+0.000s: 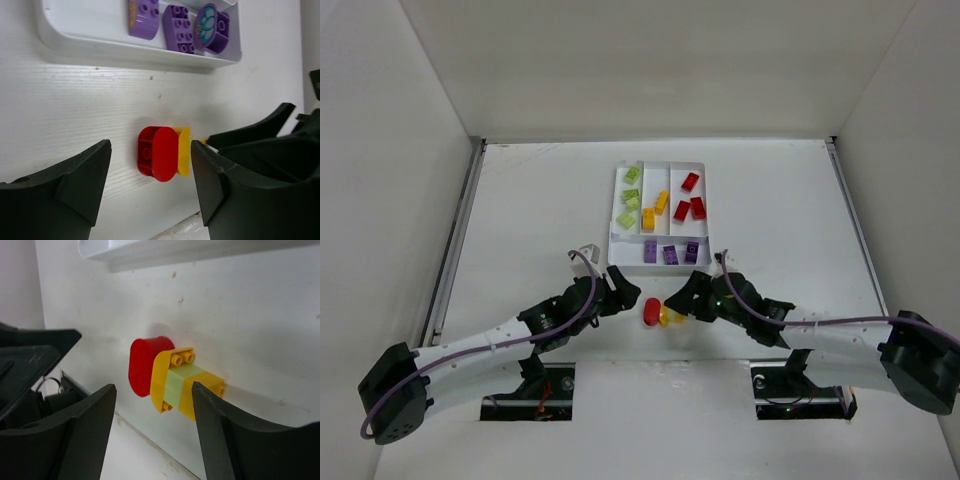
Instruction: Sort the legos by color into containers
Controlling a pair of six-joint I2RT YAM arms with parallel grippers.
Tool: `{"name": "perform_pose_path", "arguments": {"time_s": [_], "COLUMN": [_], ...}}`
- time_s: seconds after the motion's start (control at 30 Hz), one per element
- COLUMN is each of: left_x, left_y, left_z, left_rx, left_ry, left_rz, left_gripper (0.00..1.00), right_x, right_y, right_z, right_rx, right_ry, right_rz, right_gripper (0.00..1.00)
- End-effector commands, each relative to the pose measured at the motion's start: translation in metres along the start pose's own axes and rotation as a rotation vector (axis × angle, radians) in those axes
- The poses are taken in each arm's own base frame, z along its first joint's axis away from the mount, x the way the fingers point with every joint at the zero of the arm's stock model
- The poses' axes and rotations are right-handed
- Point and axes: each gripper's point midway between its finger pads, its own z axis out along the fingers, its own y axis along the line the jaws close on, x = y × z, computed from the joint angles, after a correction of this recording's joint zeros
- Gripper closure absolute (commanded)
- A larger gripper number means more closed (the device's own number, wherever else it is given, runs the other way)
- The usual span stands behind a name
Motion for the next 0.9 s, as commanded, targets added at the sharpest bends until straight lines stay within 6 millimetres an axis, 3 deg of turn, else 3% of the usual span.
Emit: {"name": "perform_pose_path", "arguments": {"time_s": [0.0,0.23,0.37,0.5,0.67,0.87], "left_x": [-0.004,-0.013,-0.016,-0.024,-0.033,-0.039], "left_y": [0.017,0.013,0.009,0.007,0.008,0.007], "left_z": [-0.001,0.000,0.002,0.000,-0.001,0.002], "left_rx": [-0.057,-0.048,-0.037,-0.027,-0.011,0.021], "left_ry": [-0.009,-0.025,-0.030,-0.046,-0.053,-0.054], "left_rz": [0.025,0.064,0.075,0.078,0.054,0.030], "left_gripper": [0.38,0.38,0.38,0.38,0.38,0.38], "right_x": [0.000,-0.015,-0.012,-0.006,-0.011,0.010], "right_y": [0.023,0.007,-0.017,-0.014,-0.035,-0.036], "right_z": [-0.003,-0.025,-0.025,-0.028,-0.044,-0.018], "right_rx": [-0.038,0.181,0.312,0.384,0.576,0.531], "right_ry": [-0.013,-0.115,-0.039,0.018,0.081,0.221], "right_rz": [-0.141,-0.445,-0.544,-0.638,-0.770,-0.907], "right_gripper": [0.28,0.15,0.16,0.18,0.18,0.20]}}
